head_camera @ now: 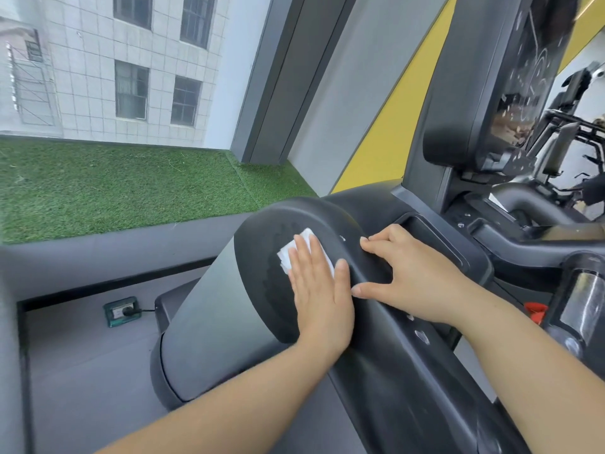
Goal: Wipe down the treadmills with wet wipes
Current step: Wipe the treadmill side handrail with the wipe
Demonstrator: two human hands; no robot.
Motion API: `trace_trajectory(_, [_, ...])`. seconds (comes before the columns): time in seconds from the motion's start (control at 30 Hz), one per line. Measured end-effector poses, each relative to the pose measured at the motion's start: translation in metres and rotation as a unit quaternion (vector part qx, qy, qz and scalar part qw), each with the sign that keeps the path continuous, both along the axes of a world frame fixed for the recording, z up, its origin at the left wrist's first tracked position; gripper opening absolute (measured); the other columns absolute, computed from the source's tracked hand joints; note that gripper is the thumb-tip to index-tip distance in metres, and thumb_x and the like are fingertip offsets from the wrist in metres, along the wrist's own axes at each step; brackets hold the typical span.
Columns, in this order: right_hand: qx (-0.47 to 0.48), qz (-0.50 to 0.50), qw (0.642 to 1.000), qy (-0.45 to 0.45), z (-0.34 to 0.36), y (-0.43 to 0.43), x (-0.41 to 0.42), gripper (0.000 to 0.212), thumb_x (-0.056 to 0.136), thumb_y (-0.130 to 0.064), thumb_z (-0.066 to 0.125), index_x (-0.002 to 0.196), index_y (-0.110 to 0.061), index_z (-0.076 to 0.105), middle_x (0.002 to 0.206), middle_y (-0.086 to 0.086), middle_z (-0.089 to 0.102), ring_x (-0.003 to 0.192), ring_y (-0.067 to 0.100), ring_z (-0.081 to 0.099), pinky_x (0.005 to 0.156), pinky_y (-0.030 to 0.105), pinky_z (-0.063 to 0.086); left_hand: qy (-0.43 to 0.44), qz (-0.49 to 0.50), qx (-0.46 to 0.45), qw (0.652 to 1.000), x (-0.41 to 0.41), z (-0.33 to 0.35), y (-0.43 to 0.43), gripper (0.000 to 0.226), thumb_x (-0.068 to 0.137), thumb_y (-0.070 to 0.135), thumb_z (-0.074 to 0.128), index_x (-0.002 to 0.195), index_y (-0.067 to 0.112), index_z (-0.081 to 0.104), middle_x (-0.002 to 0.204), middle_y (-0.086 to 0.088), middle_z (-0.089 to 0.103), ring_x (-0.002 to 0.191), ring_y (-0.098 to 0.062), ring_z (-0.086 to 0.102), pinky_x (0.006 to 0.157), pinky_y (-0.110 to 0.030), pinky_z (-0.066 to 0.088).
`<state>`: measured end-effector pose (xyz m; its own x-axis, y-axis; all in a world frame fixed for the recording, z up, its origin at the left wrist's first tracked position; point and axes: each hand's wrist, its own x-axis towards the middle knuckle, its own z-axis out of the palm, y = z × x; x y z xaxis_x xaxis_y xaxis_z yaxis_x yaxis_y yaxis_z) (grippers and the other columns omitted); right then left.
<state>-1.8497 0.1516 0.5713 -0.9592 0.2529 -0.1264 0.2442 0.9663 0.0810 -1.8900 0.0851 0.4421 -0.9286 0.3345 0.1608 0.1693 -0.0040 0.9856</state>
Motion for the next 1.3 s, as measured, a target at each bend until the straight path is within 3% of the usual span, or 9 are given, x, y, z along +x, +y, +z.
trace_trajectory(0.2, [-0.004, 0.016, 1.0, -0.007, 0.001, 0.005, -0.001, 0.082, 0.079, -0.06, 0.063, 0.147, -0.028, 0.031, 0.132, -0.018, 0.032, 0.117, 0.001, 0.038, 0.085, 0.022, 0.037, 0.013, 0.051, -0.077, 0.996, -0.052, -0.006, 0.005, 0.063, 0.097, 0.043, 0.01, 0.153, 0.017, 0.0, 0.159, 0.006, -0.013, 0.141, -0.001, -0.021, 0.113, -0.022, -0.017])
trace_trajectory(0.3, [-0.006, 0.027, 1.0, -0.007, 0.0, 0.008, 0.0, 0.083, 0.078, -0.062, 0.062, 0.147, -0.028, 0.031, 0.133, -0.019, 0.032, 0.121, 0.0, 0.037, 0.087, 0.022, 0.037, 0.026, 0.018, -0.037, 0.999, -0.022, -0.001, 0.002, 0.064, 0.092, 0.051, 0.01, 0.148, 0.028, -0.01, 0.153, 0.017, -0.019, 0.132, 0.009, -0.029, 0.114, -0.024, -0.015])
trace_trajectory(0.4, [-0.003, 0.041, 0.999, -0.004, -0.001, 0.01, 0.0, 0.083, 0.078, -0.064, 0.06, 0.147, -0.028, 0.03, 0.134, -0.018, 0.031, 0.124, 0.001, 0.035, 0.091, 0.022, 0.038, 0.087, 0.011, -0.038, 0.995, -0.009, -0.008, -0.004, 0.069, 0.082, 0.059, 0.005, 0.143, 0.033, -0.014, 0.144, 0.025, -0.025, 0.128, 0.013, -0.033, 0.107, -0.013, -0.02])
trace_trajectory(0.6, [-0.011, 0.055, 0.998, 0.001, -0.001, 0.015, 0.001, 0.084, 0.078, -0.064, 0.059, 0.148, -0.028, 0.029, 0.135, -0.019, 0.031, 0.123, 0.0, 0.036, 0.09, 0.021, 0.036, 0.077, 0.052, -0.097, 0.991, -0.068, 0.002, 0.001, 0.055, 0.102, 0.039, 0.017, 0.152, 0.02, 0.007, 0.16, 0.005, -0.002, 0.145, -0.007, -0.012, 0.115, -0.023, -0.012])
trace_trajectory(0.8, [-0.026, 0.052, 0.998, 0.014, -0.001, 0.015, 0.003, 0.083, 0.079, -0.064, 0.059, 0.148, -0.029, 0.029, 0.135, -0.02, 0.032, 0.122, -0.001, 0.036, 0.093, 0.021, 0.037, 0.197, 0.001, -0.093, 0.976, -0.049, -0.014, -0.009, 0.072, 0.084, 0.06, 0.004, 0.148, 0.027, 0.002, 0.152, 0.019, -0.008, 0.136, 0.01, -0.021, 0.115, -0.021, -0.012])
trace_trajectory(0.9, [-0.032, 0.042, 0.999, 0.013, -0.002, 0.014, 0.002, 0.082, 0.079, -0.062, 0.06, 0.148, -0.029, 0.029, 0.136, -0.02, 0.031, 0.125, 0.0, 0.034, 0.092, 0.02, 0.035, 0.2, 0.019, -0.094, 0.975, -0.077, -0.009, -0.011, 0.076, 0.084, 0.058, 0.006, 0.149, 0.022, 0.022, 0.156, 0.012, 0.01, 0.14, 0.004, -0.007, 0.114, -0.018, -0.006])
trace_trajectory(1.0, [-0.037, 0.032, 0.999, 0.016, -0.002, 0.013, 0.003, 0.082, 0.079, -0.061, 0.06, 0.148, -0.03, 0.029, 0.137, -0.02, 0.03, 0.127, 0.0, 0.033, 0.096, 0.022, 0.036, 0.211, 0.035, -0.088, 0.973, -0.085, -0.006, -0.01, 0.072, 0.088, 0.053, 0.011, 0.145, 0.015, 0.034, 0.154, 0.0, 0.025, 0.143, -0.009, 0.007, 0.119, -0.029, 0.003])
trace_trajectory(1.2, [-0.062, -0.014, 0.997, 0.039, -0.003, 0.008, 0.002, 0.074, 0.081, -0.059, 0.059, 0.146, -0.033, 0.033, 0.137, -0.026, 0.031, 0.127, -0.006, 0.031, 0.102, 0.02, 0.033, 0.434, -0.084, -0.102, 0.891, -0.079, -0.015, -0.022, 0.057, 0.101, 0.045, 0.015, 0.143, 0.009, 0.034, 0.149, -0.008, 0.035, 0.142, -0.028, 0.021, 0.118, -0.043, 0.009])
trace_trajectory(1.3, [-0.085, -0.042, 0.995, 0.037, -0.002, 0.008, 0.006, 0.071, 0.083, -0.054, 0.061, 0.145, -0.034, 0.034, 0.141, -0.03, 0.029, 0.117, -0.012, 0.033, 0.096, 0.009, 0.03, 0.457, -0.097, -0.131, 0.874, -0.105, -0.008, -0.025, 0.063, 0.101, 0.046, 0.013, 0.141, 0.007, 0.042, 0.145, -0.007, 0.042, 0.139, -0.026, 0.027, 0.117, -0.042, 0.013])
